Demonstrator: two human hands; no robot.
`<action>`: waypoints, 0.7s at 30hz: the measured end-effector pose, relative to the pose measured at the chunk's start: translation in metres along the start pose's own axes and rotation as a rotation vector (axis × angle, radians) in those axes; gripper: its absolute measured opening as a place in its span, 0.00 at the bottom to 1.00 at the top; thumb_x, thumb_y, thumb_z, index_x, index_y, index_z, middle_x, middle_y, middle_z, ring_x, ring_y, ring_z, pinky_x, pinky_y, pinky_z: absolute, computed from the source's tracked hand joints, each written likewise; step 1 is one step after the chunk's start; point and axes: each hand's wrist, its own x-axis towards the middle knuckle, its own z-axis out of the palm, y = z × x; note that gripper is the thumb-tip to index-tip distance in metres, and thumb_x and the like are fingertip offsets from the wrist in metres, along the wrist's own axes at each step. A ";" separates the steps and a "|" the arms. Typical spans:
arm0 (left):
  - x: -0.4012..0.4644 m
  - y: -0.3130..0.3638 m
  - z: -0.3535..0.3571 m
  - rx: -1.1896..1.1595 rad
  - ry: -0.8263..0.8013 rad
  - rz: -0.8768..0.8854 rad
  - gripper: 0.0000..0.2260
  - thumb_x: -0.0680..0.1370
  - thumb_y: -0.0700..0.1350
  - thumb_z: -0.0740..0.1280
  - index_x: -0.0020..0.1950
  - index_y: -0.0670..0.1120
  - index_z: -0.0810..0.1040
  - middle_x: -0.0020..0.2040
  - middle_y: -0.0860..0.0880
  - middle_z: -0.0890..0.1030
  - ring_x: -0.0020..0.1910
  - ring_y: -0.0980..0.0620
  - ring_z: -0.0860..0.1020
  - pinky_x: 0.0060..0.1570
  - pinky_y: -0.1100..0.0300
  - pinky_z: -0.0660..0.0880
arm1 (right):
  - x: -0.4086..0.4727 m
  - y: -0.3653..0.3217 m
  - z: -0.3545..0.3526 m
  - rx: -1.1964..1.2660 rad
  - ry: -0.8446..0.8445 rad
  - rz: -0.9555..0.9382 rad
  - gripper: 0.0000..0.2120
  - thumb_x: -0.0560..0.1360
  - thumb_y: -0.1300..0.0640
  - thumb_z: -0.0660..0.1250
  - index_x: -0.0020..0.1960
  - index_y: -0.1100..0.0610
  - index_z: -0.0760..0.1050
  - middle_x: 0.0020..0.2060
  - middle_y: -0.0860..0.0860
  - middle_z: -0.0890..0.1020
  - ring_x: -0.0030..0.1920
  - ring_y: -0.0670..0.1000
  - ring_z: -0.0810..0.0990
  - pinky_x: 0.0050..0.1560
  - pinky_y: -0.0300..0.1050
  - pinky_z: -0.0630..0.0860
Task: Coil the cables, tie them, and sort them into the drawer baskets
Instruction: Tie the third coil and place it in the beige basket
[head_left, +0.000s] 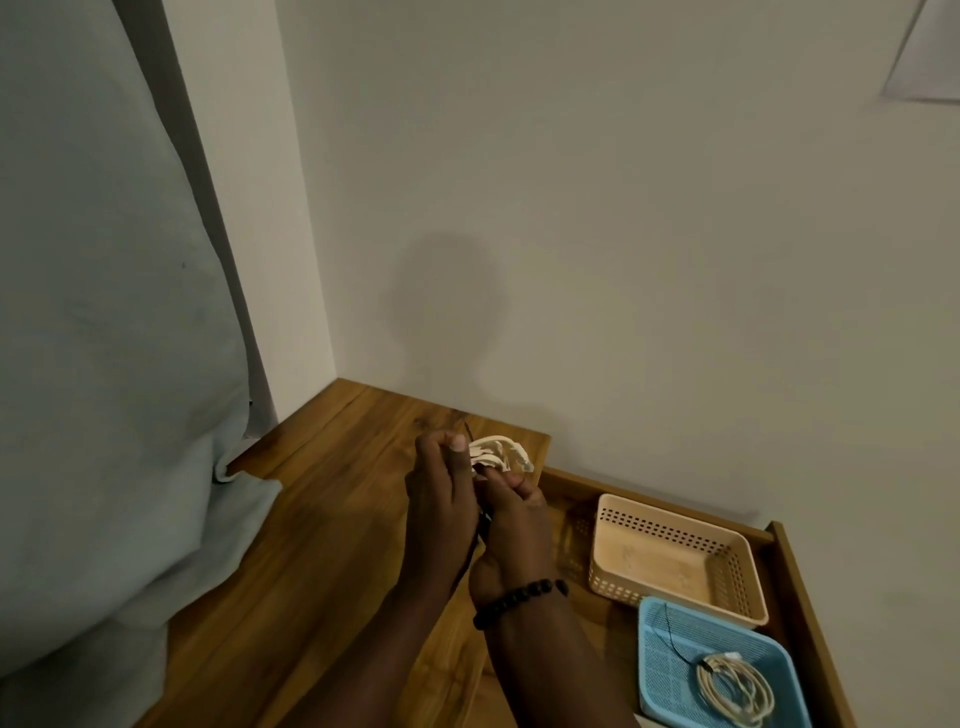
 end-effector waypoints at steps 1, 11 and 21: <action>-0.001 0.004 0.001 0.003 0.010 -0.021 0.18 0.80 0.59 0.52 0.61 0.51 0.71 0.54 0.49 0.80 0.49 0.52 0.80 0.36 0.67 0.75 | -0.003 0.000 -0.002 -0.008 0.005 -0.018 0.15 0.75 0.64 0.69 0.61 0.60 0.73 0.53 0.58 0.83 0.49 0.55 0.82 0.35 0.44 0.77; 0.006 0.031 0.003 -0.037 0.031 -0.041 0.08 0.82 0.48 0.60 0.56 0.49 0.77 0.48 0.50 0.82 0.44 0.54 0.82 0.35 0.61 0.79 | -0.019 -0.026 -0.022 -0.294 -0.135 -0.193 0.12 0.76 0.66 0.67 0.57 0.60 0.69 0.46 0.54 0.83 0.42 0.51 0.81 0.37 0.43 0.75; 0.021 0.049 0.027 -0.033 0.134 0.062 0.08 0.81 0.49 0.61 0.57 0.50 0.77 0.52 0.51 0.82 0.50 0.53 0.81 0.38 0.62 0.80 | -0.019 -0.090 -0.076 -0.665 -0.402 -0.508 0.06 0.77 0.62 0.67 0.53 0.57 0.78 0.44 0.53 0.86 0.41 0.49 0.84 0.36 0.35 0.77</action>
